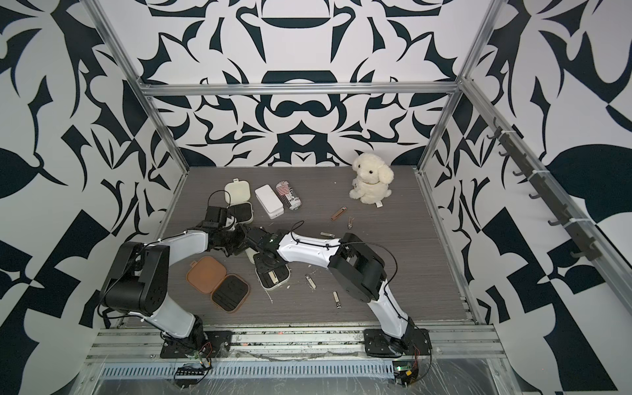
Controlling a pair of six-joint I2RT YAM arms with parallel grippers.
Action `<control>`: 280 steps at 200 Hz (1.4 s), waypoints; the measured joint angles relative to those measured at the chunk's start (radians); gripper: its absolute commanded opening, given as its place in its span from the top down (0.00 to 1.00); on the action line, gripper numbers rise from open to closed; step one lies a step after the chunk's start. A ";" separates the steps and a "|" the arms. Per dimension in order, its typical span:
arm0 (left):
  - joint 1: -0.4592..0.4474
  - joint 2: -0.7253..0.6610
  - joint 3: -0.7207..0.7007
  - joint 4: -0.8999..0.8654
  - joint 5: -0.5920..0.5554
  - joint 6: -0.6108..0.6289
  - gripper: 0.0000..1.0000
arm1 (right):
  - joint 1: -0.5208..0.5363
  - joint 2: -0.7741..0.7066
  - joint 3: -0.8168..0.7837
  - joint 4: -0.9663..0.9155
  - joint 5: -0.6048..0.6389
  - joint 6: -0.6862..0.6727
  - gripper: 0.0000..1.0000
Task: Organize nail clipper sets
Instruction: Place the nail clipper in the storage box, then pick up the nail clipper from the center of the board.
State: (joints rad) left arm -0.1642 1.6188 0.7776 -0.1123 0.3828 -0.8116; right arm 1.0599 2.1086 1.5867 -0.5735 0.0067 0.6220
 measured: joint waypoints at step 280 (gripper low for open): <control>-0.046 -0.011 0.058 -0.094 0.021 0.019 0.35 | -0.109 -0.433 -0.572 -0.050 0.040 0.005 0.50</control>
State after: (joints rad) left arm -0.2100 1.6077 0.8356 -0.2062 0.4034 -0.7929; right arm 0.9508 1.6756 1.0149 -0.6235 0.0467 0.6273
